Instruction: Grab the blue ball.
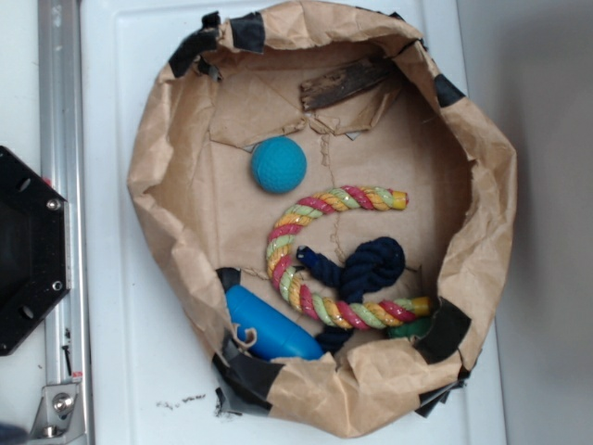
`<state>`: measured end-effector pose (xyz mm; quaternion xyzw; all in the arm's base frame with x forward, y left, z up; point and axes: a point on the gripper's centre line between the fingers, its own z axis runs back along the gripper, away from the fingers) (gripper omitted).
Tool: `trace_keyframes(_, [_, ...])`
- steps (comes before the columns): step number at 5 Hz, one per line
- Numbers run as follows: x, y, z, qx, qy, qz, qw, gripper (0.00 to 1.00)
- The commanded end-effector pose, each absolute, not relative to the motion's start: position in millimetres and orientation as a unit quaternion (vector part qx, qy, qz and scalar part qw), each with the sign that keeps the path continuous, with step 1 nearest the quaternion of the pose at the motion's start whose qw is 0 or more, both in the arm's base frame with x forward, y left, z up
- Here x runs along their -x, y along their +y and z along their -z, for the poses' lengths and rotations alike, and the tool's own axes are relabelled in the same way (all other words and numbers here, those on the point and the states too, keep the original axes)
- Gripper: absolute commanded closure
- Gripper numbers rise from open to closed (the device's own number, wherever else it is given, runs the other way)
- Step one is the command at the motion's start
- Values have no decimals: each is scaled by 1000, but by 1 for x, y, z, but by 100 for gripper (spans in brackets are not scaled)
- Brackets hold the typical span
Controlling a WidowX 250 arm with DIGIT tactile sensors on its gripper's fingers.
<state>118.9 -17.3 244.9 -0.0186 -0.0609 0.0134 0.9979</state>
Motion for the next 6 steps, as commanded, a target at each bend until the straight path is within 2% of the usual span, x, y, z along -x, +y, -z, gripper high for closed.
trace_keyframes(1, [-119, -17, -245, 19, -61, -13, 998, 0])
trace_keyframes(2, [-169, 12, -198, -44, -110, -136, 984, 0])
trace_keyframes(3, [-207, 25, -187, -60, -148, -243, 957, 0])
trace_keyframes(4, [-237, 44, -142, -70, -154, -210, 963, 0])
trace_keyframes(5, [-233, 48, -88, -131, -64, -65, 987, 0])
trace_keyframes(6, [-236, 52, -60, -136, -14, 68, 988, 0])
